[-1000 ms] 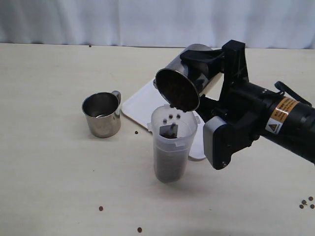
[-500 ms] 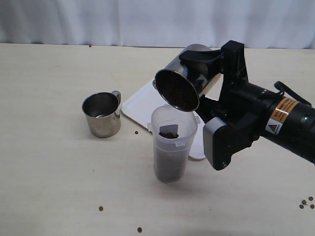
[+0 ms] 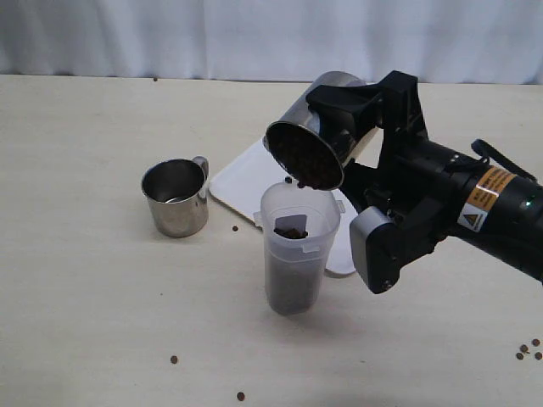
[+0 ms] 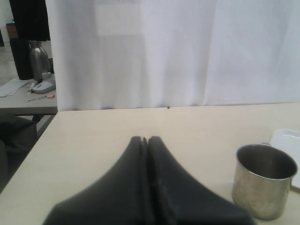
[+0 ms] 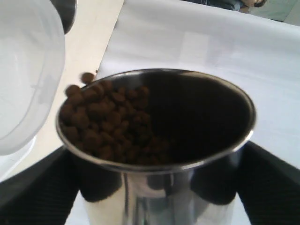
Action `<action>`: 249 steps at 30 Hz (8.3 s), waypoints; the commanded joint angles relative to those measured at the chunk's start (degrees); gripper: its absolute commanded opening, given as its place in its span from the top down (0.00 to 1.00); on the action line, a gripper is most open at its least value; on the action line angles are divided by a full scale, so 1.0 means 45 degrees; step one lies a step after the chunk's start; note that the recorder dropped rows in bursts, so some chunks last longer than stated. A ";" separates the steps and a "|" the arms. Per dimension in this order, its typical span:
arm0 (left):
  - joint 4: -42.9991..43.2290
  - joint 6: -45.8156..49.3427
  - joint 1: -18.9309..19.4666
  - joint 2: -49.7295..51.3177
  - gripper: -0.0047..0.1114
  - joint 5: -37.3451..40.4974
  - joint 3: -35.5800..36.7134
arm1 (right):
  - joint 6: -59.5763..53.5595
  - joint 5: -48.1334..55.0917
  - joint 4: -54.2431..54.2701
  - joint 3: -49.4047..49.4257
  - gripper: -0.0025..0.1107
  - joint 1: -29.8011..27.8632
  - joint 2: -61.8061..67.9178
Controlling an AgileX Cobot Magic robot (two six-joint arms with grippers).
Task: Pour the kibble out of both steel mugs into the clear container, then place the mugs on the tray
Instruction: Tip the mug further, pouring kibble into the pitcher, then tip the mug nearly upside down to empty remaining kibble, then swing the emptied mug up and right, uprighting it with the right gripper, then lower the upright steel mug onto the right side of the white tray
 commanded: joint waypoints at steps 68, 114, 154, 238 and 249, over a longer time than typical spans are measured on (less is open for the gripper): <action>-0.0056 -0.0034 0.0020 -0.0090 0.96 -0.0099 0.0031 | -0.1866 -0.0860 -0.0695 -0.0099 0.94 0.0018 -0.0039; -0.0058 -0.0034 0.0020 -0.0090 0.96 -0.0099 0.0031 | -0.3769 -0.0993 -0.1021 -0.0099 0.93 0.0018 -0.0039; -0.0037 -0.0034 0.0020 -0.0090 0.96 -0.0099 0.0031 | -0.5420 -0.1886 -0.1218 -0.0099 0.81 0.0018 -0.0039; -0.0002 -0.0034 0.0020 -0.0090 0.96 -0.0099 0.0031 | 2.0999 -0.4020 -0.2255 -0.2630 0.94 -0.5013 0.8207; -0.0002 -0.0034 0.0020 -0.0090 0.96 -0.0099 0.0031 | 2.0999 -0.3882 -0.2879 -0.2914 0.94 -0.5013 0.8907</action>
